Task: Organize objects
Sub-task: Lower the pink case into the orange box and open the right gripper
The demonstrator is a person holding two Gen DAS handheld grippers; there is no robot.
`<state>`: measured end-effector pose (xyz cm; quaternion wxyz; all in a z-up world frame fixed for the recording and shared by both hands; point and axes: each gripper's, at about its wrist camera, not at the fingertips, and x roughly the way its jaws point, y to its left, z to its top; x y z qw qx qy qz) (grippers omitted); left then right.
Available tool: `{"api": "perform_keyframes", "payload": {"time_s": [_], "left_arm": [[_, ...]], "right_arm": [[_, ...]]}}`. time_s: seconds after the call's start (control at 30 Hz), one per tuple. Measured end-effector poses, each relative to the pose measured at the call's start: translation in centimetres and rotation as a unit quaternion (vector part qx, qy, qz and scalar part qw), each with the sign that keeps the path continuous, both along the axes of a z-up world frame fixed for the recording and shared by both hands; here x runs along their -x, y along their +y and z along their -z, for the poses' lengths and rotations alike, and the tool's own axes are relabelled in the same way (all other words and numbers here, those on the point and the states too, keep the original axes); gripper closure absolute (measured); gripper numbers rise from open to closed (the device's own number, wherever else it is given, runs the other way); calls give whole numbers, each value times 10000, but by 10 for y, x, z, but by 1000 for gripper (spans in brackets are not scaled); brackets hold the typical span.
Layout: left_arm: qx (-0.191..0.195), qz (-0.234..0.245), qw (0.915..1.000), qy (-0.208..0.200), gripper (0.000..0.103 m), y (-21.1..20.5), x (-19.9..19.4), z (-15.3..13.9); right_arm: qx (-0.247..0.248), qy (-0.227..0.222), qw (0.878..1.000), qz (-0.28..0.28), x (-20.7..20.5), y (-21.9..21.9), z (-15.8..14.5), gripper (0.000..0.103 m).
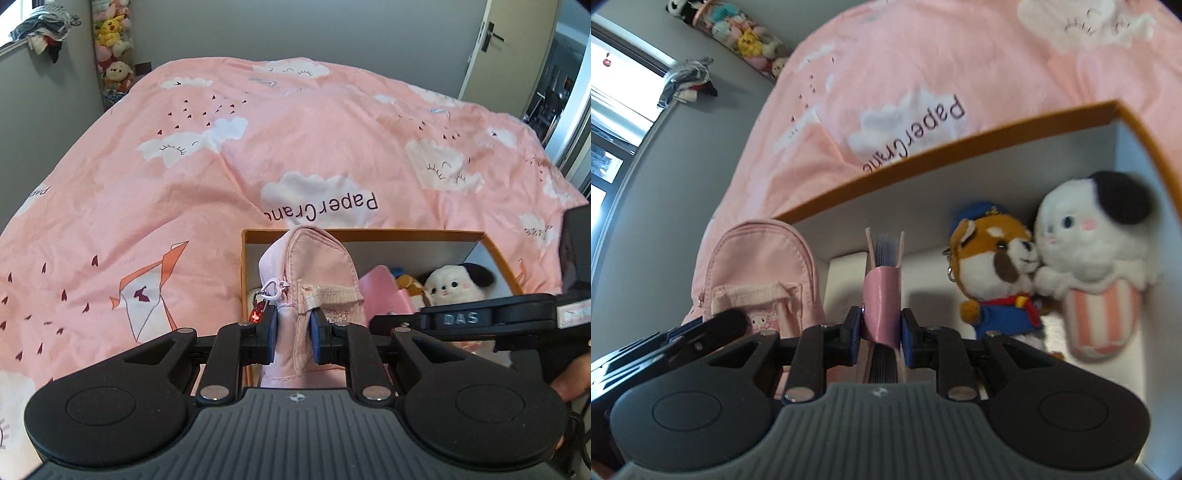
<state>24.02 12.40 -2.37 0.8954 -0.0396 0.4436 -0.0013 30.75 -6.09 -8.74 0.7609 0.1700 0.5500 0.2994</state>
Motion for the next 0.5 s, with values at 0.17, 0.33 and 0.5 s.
{"api": "perform_keyframes", "payload": {"time_s": [0.17,0.33,0.5], "left_arm": [[-72,115,9999,68,83,2,-8,3],[-156,229,9995,116,83,2,-13,8],[-162,227,9995,172,83,4,-15,13]], "right_arm": [[60,321,9995,23,-18,18,18,80],[92,501,9987,-101,-28,31,29,80],[321,359,9982,-360,-29,42,29,79]]}}
